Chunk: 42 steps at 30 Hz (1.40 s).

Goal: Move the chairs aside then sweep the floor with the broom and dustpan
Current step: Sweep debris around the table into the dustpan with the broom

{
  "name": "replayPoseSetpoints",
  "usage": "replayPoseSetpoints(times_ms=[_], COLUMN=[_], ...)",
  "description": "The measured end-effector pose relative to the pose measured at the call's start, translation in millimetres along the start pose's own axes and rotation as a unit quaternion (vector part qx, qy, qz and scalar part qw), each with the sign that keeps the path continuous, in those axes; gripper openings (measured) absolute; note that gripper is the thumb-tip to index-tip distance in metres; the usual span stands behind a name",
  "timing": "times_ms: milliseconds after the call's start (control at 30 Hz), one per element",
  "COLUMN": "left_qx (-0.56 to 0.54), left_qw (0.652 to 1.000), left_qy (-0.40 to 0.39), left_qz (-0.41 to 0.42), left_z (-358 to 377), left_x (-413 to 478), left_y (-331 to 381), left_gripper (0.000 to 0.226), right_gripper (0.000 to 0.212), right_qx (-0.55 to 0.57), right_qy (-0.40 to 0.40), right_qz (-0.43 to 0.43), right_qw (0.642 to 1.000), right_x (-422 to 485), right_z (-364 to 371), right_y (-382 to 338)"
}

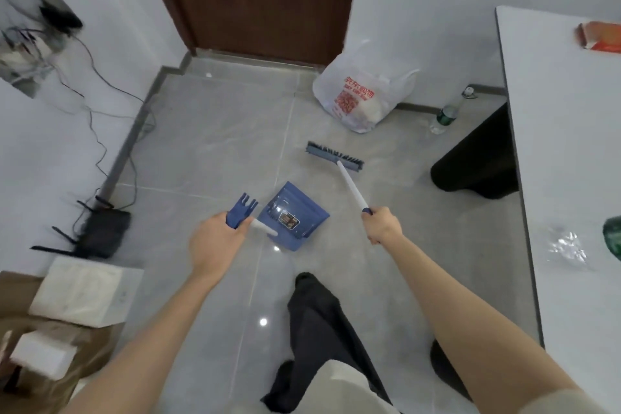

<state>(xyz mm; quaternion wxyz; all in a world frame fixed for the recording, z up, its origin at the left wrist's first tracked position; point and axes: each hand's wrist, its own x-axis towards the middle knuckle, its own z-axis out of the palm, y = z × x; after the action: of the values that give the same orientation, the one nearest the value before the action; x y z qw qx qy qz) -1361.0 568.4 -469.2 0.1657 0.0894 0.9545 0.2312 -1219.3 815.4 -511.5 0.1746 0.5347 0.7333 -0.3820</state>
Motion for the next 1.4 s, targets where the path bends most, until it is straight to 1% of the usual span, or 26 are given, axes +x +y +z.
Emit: replayPoseSetpoints(times_ms=[100,200,333,467,600,733,800,833,933,1000,1033,1100,1167,1267,1300,1333,1367,1400], left_qx=[0.020,0.038,0.058,0.067,0.082,0.093,0.098,0.102,0.122,0.131,0.142,0.166,0.161,0.156,0.161,0.166,0.170,0.170], left_qw=[1.000,0.999,0.998,0.997,0.996,0.994,0.993,0.992,0.989,0.988,0.986,0.982,0.983,0.983,0.983,0.983,0.983,0.984], left_qy=[-0.004,-0.010,-0.006,-0.011,-0.025,-0.050,-0.063,-0.065,-0.067,-0.067,-0.063,-0.058,-0.056,-0.057,-0.052,-0.046,-0.040,-0.035], left_qz=[-0.014,-0.010,-0.015,-0.022,-0.019,-0.004,0.016,0.025,0.048,0.054,0.058,0.067,0.068,0.075,0.068,0.059,0.054,0.049], left_z=[6,6,6,5,-2,-12,-17,-18,-17,-17,-17,-20,-23,-25,-25,-23,-21,-17], left_x=[42,71,94,102,97,78,67,65,61,59,58,54,49,48,48,49,51,54], left_y=[19,26,23,10,2,-2,-9,-14,-38,-52,-59,-63,-64,-66,-66,-67,-69,-71], left_gripper=[0.040,0.040,0.040,0.038,0.040,0.043,0.038,0.035,0.035,0.035,0.034,0.035,0.036,0.030,0.031,0.031,0.031,0.031], right_gripper=[0.021,0.017,0.034,0.040,0.038,0.030,0.020,0.020,0.026,0.026,0.024,0.023,0.031,0.034,0.034,0.033,0.031,0.029], right_qx=[-0.032,-0.076,-0.140,-0.193,-0.222,-0.242,-0.221,-0.208,-0.173,-0.152,-0.127,-0.008,0.111,0.275,0.303,0.310,0.298,0.264], right_qy=[-0.025,-0.063,-0.112,-0.092,-0.124,-0.150,-0.139,-0.121,-0.072,-0.068,-0.073,-0.084,-0.106,-0.173,-0.188,-0.198,-0.202,-0.202], right_qz=[0.006,0.009,0.023,0.049,0.075,0.077,0.071,0.063,0.054,0.053,0.054,0.079,0.120,0.180,0.187,0.189,0.184,0.178], right_qw=[0.999,0.995,0.984,0.976,0.964,0.956,0.963,0.969,0.981,0.985,0.988,0.993,0.981,0.928,0.915,0.911,0.914,0.926], right_x=[49,84,106,102,68,26,6,0,-11,-12,-11,-5,1,19,27,34,41,48], right_z=[-13,-22,-24,-19,-16,-10,-15,-19,-32,-34,-32,-30,-30,-22,-17,-8,1,12], right_y=[-36,-64,-76,-59,-47,-31,-26,-26,-34,-44,-51,-66,-85,-109,-114,-118,-121,-123])
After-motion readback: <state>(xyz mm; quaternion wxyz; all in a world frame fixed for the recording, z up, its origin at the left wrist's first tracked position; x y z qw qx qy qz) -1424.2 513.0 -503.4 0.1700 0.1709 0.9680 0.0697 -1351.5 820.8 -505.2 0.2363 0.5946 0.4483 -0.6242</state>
